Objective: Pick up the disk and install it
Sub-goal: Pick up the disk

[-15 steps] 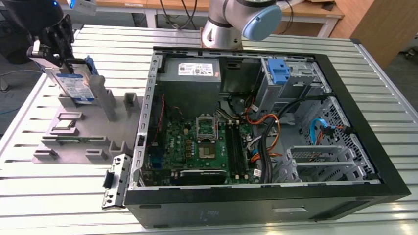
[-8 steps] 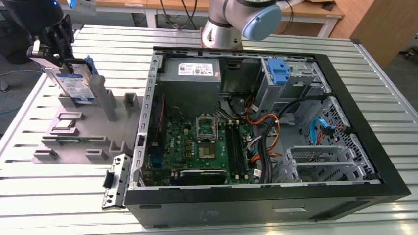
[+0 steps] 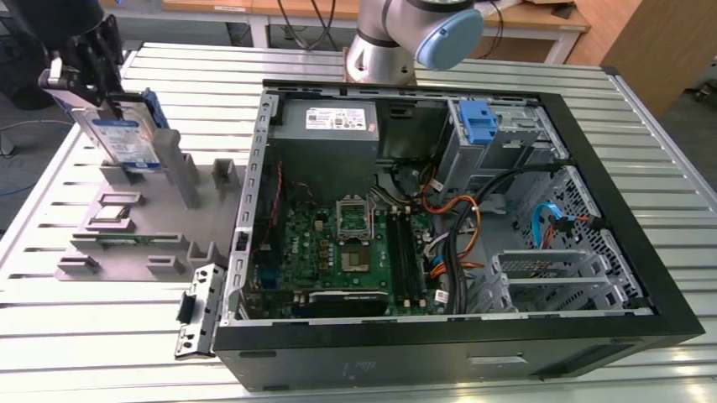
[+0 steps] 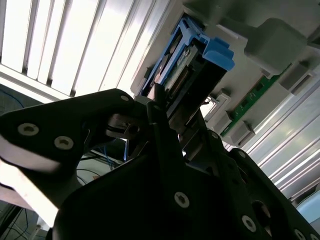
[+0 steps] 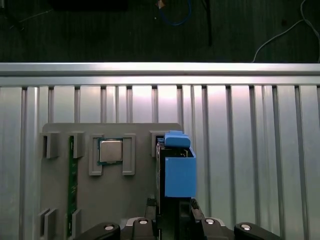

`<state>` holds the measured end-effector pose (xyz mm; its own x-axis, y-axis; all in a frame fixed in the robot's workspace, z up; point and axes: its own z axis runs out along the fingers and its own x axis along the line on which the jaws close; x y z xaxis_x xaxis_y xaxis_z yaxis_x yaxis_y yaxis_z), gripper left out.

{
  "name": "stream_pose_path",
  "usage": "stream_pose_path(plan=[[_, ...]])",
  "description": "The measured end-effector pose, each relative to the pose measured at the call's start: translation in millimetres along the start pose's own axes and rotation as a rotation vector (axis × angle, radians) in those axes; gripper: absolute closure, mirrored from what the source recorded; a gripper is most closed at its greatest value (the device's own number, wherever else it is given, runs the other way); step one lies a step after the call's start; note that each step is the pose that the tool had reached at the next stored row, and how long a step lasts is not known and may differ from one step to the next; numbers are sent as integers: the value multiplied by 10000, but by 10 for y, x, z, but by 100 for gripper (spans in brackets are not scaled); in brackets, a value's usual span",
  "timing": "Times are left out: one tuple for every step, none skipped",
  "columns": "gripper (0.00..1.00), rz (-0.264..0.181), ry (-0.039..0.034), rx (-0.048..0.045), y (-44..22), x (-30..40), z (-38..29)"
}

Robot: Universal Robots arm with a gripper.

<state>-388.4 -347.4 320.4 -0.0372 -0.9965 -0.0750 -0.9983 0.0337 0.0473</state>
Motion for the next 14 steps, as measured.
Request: stream_pose_path(plan=[[65, 0, 0, 0, 2, -3, -38], [65, 0, 0, 1, 4, -6, -84], [65, 0, 1, -1, 6, -10, -128], [65, 0, 0, 0, 8, -13, -173], [65, 0, 0, 1, 10, -16, -213], [65, 0, 1, -1, 12, -19, -257], [65, 0, 0, 0, 14, -23, -302], [65, 0, 0, 0, 16, -26, -346], [65, 0, 0, 0, 19, -29, -392], [65, 0, 0, 0, 21, -33, -437], [65, 0, 0, 0, 23, -36, -484], [65, 0, -1, 1, 25, -40, -528], [65, 0, 0, -1, 26, -42, -562], [65, 0, 0, -1, 28, -44, -588]])
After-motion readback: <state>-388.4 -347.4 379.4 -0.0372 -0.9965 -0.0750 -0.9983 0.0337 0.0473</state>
